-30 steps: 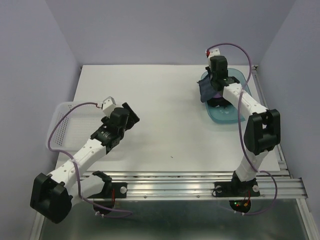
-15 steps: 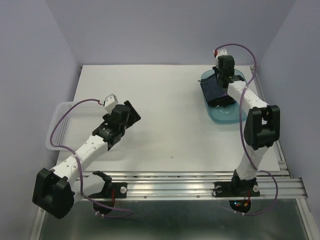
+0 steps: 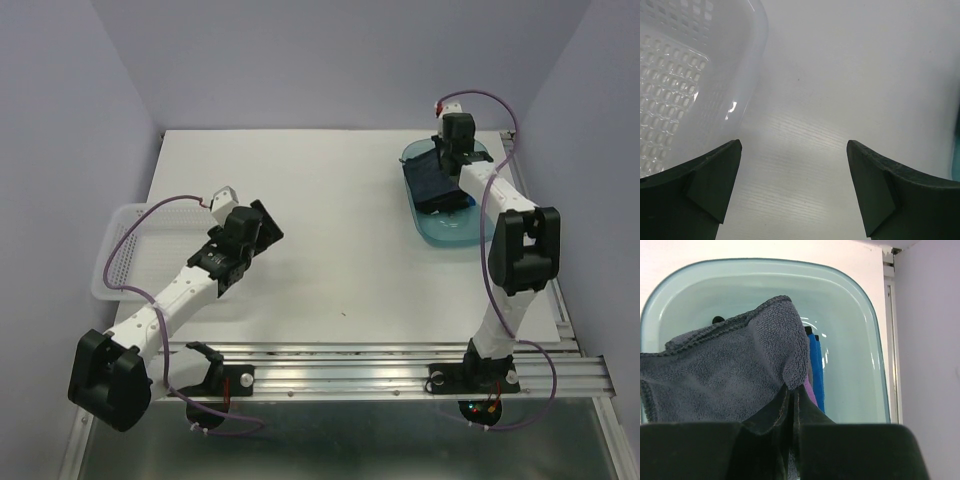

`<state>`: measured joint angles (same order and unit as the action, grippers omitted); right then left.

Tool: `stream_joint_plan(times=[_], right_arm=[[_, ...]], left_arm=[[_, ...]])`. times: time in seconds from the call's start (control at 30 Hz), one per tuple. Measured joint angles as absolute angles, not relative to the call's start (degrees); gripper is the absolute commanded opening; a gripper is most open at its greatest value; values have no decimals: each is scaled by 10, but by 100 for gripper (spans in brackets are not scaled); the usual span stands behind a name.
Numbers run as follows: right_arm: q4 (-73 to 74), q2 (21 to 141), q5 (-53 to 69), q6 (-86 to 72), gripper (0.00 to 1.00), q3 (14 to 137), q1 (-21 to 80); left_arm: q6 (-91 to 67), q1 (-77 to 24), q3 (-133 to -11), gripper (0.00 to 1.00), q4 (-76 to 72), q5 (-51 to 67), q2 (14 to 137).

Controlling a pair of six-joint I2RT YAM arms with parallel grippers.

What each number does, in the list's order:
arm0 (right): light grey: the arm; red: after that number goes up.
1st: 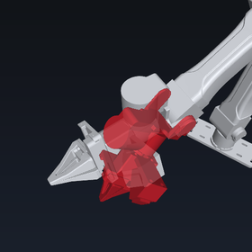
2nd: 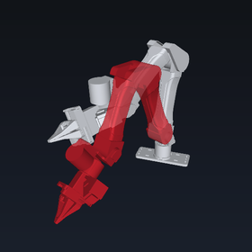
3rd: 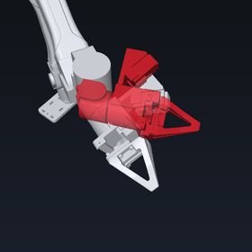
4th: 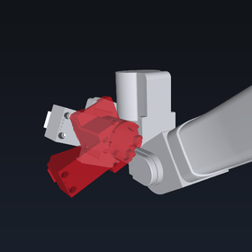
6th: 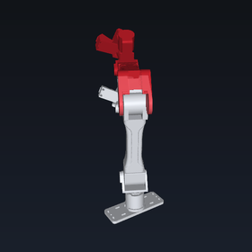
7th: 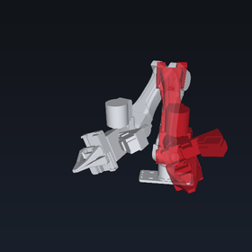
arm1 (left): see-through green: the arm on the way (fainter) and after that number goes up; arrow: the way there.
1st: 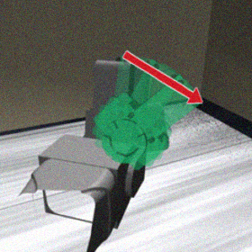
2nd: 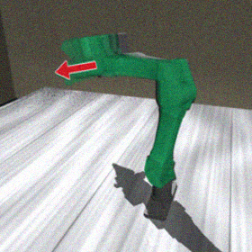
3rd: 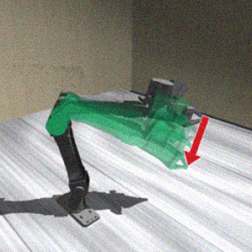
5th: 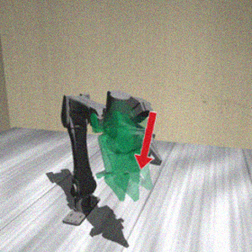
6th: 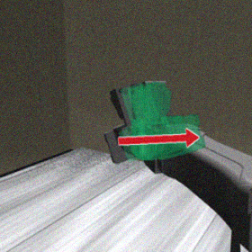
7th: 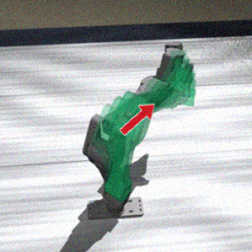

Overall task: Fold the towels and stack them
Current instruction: Neatly place the folded towel into the bin

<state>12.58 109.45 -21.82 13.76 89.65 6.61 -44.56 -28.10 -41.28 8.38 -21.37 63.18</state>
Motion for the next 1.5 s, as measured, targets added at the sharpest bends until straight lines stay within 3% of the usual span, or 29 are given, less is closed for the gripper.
stream_joint_plan(times=[0.23,0.33,0.37,0.4,0.47,0.7,0.77,0.8,0.83,1.07,1.33,1.5], right_arm=[[128,1116,-212,132,1,896,52],[128,1120,-209,130,6,896,49],[128,1122,-209,128,11,896,48],[128,1124,-209,126,33,896,48],[129,1131,-210,120,54,897,47],[146,1140,-218,103,70,909,45],[146,1140,-225,93,79,916,45],[147,1138,-227,87,93,918,45],[148,1133,-233,81,100,919,45],[175,1013,-263,-20,100,894,45],[153,642,-318,-204,100,661,44],[194,509,-345,-297,100,529,44]], left_arm=[[-445,-280,-413,99,83,-211,633],[-445,-280,-414,99,83,-209,638],[-445,-280,-415,99,83,-209,641],[-444,-280,-416,99,82,-208,642],[-444,-280,-417,99,82,-208,645],[-441,-280,-418,99,82,-207,644],[-439,-280,-418,99,82,-207,644],[-439,-280,-418,99,82,-206,644],[-439,-280,-418,99,82,-205,644],[-435,-280,-418,99,84,-199,619],[-424,-280,-418,99,99,-200,533],[-422,-280,-418,99,119,-212,479]])
